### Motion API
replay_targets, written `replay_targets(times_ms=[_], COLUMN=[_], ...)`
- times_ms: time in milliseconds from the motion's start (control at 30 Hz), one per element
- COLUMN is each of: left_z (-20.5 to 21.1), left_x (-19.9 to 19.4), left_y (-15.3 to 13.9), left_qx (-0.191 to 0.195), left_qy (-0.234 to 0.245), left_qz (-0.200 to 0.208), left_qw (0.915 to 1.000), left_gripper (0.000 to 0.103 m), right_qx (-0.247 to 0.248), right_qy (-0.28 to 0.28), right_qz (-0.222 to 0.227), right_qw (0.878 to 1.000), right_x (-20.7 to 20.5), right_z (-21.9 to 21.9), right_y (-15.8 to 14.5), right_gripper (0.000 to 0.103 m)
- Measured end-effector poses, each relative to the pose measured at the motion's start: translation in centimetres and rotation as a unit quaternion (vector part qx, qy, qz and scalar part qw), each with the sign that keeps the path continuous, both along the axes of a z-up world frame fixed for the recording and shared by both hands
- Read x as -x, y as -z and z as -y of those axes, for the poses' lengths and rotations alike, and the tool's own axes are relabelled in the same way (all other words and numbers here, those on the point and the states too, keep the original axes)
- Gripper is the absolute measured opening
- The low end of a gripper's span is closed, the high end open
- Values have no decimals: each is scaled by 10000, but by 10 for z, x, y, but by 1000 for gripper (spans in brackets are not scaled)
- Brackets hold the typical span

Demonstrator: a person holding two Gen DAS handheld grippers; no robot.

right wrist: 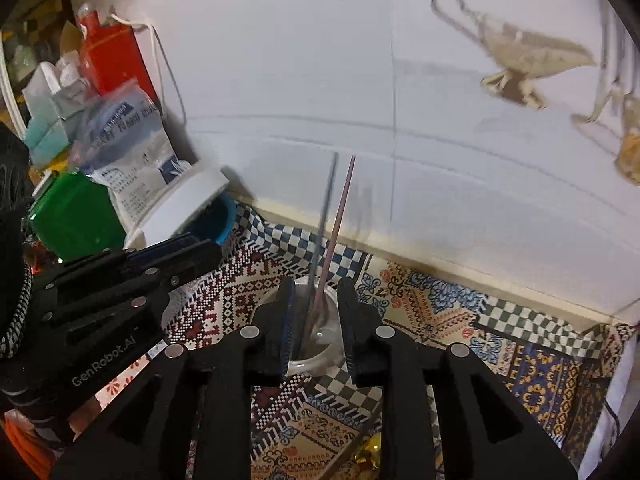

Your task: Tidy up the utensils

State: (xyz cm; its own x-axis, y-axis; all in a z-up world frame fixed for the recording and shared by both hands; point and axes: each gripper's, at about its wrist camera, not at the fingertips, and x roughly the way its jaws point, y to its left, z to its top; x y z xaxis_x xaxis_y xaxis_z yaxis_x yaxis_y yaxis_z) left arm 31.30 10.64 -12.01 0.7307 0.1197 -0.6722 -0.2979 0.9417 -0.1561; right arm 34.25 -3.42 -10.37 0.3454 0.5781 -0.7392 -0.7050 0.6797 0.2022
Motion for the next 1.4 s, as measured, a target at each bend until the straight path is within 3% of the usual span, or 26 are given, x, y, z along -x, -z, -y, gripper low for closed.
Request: replay_targets(times_ms=[333,500,633,867,1033,1400], left_z=[34,53,64,90,107,142], left_x=[51,74,82,84,75,51], left_y=[-42,-49,-44,-10,27,121], left_qx=[-284,-375,-368,-200,-44,107], left_qy=[139,213,329,615,826,1207], left_qz=[488,592,536,116,-348,-1519], left_qw=[9983,9973,9973,9978,9960,9809], left_gripper=[43,54,59,60,60,60], right_qx=[-304,-341,-301,-92,325,989], right_qy=[264,483,651,1061,1428,1791], right_qz=[443,635,583,290,-142,-1194], right_qw=[9982,9962,9957,9939,9891,9715], right_x=[32,51,62,75,73,72], right_z=[48,75,93,135,164,199], right_y=[-39,-48,-44,-21,19,107], right_gripper=[29,37,38,38,38,39])
